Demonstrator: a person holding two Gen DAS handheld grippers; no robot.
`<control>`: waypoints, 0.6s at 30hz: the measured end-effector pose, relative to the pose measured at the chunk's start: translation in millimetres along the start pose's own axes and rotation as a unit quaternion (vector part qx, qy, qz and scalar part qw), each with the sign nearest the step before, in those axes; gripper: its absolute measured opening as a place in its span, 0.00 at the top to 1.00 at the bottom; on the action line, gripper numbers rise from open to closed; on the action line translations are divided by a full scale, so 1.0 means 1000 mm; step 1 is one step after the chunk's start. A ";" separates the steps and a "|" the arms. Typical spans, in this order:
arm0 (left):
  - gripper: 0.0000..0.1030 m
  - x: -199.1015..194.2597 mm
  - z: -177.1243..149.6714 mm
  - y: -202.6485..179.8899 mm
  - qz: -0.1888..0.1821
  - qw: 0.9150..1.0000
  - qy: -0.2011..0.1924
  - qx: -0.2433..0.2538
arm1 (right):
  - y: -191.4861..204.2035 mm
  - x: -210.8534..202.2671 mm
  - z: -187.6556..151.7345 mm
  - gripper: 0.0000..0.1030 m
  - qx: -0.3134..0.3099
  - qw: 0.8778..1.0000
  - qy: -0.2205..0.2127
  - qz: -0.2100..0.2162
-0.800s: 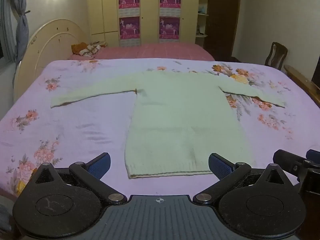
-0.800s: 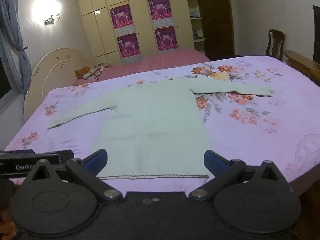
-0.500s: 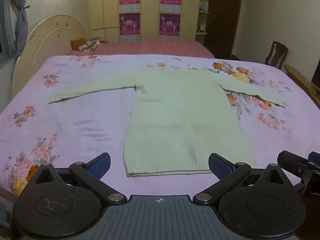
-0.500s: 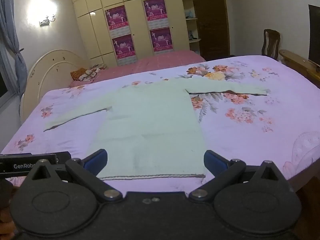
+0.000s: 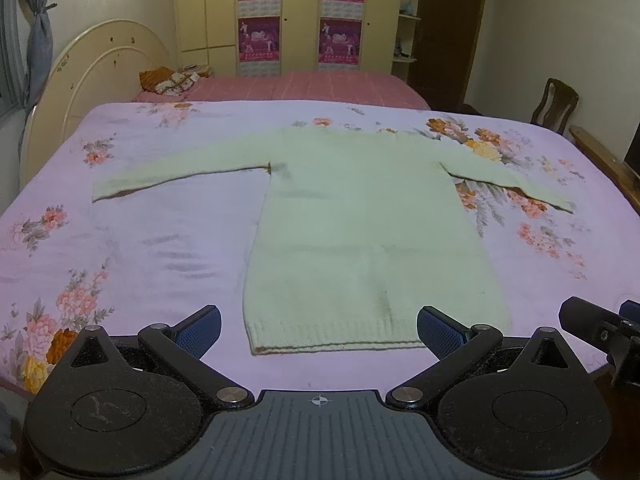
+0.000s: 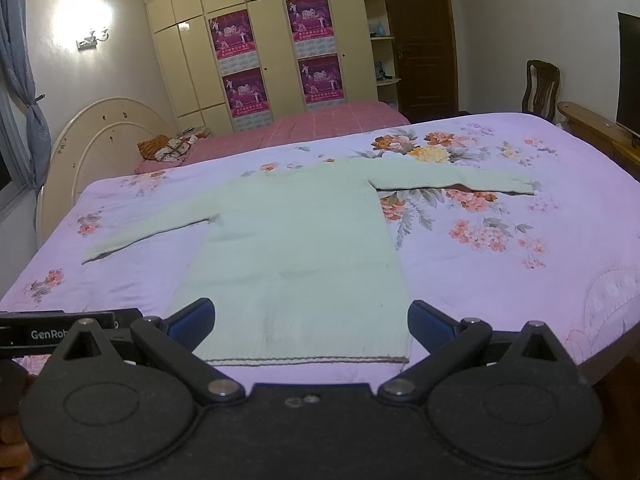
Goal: Fold small clothes
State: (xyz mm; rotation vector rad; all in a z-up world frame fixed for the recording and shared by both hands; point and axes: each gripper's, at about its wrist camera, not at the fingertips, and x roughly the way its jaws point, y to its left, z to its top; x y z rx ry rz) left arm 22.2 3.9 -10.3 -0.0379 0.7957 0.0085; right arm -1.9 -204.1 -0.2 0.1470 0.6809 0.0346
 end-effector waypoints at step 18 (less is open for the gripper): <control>0.00 0.004 0.000 0.003 -0.001 1.000 0.001 0.001 | -0.002 0.004 0.003 0.01 0.003 1.000 0.003 -0.004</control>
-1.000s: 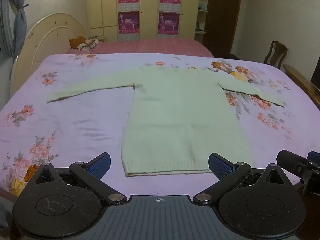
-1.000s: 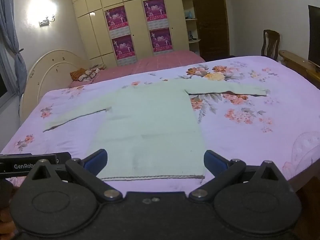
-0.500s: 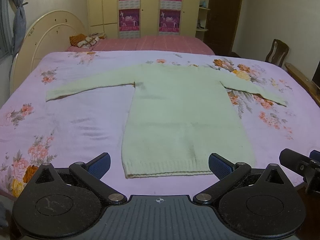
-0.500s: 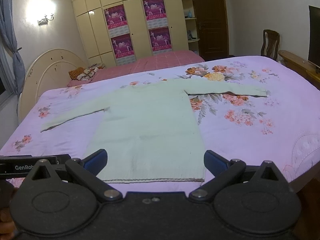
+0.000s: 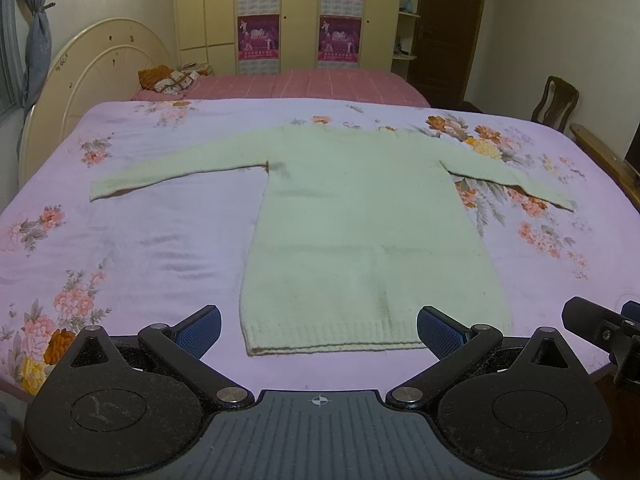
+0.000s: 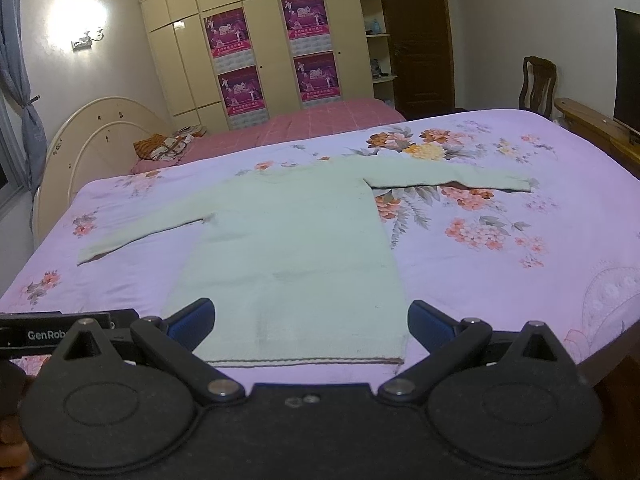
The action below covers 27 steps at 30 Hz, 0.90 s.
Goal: Fold small clothes
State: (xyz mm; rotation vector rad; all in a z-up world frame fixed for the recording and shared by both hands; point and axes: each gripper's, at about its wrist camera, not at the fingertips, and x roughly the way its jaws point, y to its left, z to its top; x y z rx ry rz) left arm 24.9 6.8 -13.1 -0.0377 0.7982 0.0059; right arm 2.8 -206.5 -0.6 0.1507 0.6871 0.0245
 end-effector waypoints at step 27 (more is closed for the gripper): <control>0.00 0.016 0.009 -0.016 -0.003 1.000 0.015 0.001 | -0.009 0.007 0.006 0.01 0.002 1.000 0.005 -0.003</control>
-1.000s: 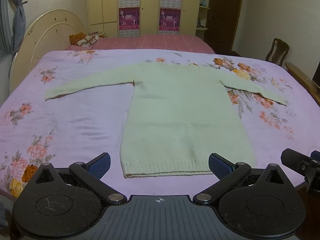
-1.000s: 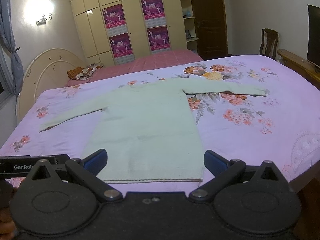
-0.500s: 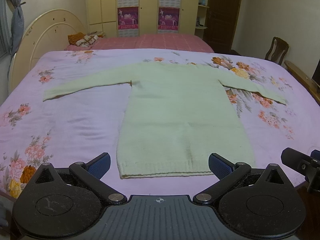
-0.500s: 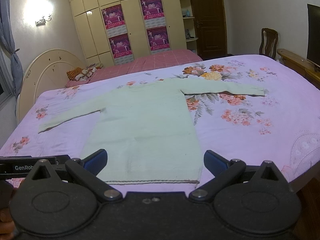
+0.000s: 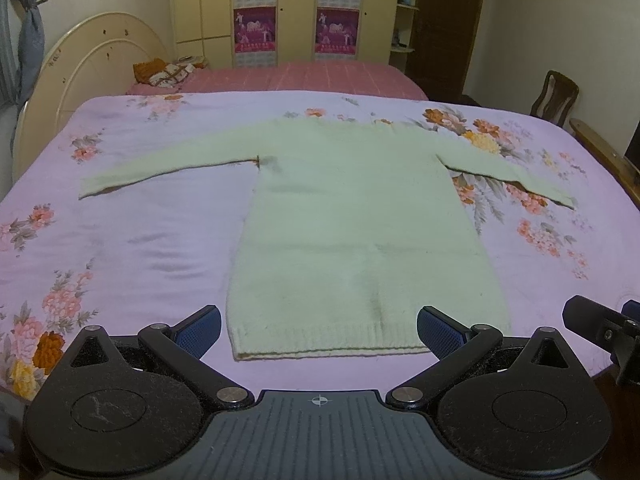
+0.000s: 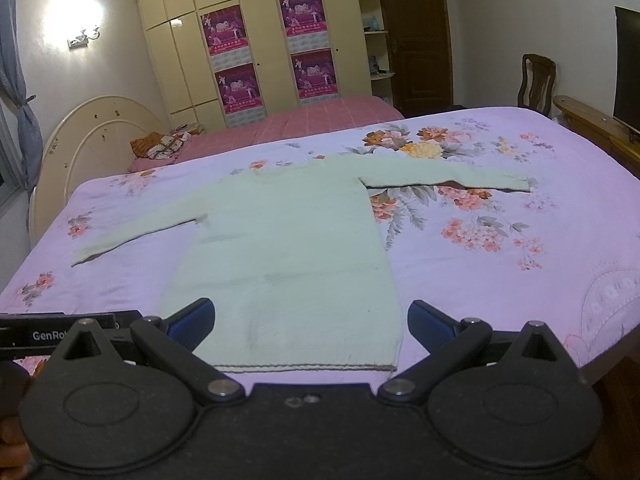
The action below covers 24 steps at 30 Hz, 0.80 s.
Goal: Fold small clothes
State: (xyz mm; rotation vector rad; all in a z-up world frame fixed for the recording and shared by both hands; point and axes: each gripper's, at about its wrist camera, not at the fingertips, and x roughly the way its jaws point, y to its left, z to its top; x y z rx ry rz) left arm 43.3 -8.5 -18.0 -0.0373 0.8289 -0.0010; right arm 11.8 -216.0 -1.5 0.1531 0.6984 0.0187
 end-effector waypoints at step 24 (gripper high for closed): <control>0.00 0.024 0.012 0.012 -0.006 1.000 0.012 -0.022 | 0.005 0.021 0.009 0.01 0.000 1.000 0.011 -0.008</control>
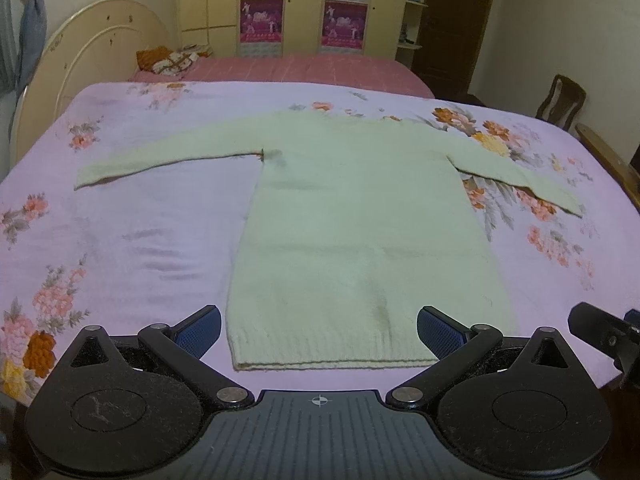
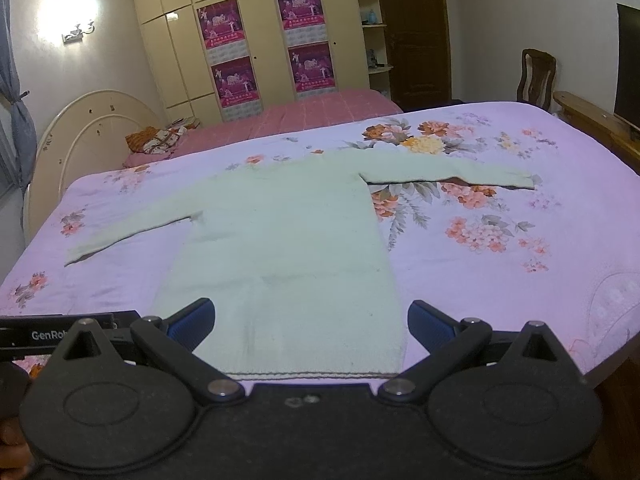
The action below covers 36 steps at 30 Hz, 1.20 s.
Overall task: Fold small clothes
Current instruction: 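Move the right gripper to a sweater sleeve cuff and grasp it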
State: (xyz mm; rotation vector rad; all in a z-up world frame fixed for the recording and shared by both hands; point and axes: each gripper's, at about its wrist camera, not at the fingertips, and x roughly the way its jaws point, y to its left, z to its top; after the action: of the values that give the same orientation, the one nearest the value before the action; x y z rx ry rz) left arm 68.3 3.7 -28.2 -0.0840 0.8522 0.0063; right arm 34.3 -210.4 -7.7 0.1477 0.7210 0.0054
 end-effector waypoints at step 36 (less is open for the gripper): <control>0.00 0.194 0.134 -0.066 -0.010 1.000 0.003 0.012 | -0.070 0.163 0.102 0.01 0.012 0.999 -0.005 -0.033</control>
State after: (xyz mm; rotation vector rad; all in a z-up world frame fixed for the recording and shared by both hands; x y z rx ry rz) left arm 299.3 -57.0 -82.0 -0.0702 0.8566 -0.0225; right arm 220.1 -284.1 -48.9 0.1474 0.7162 -0.0663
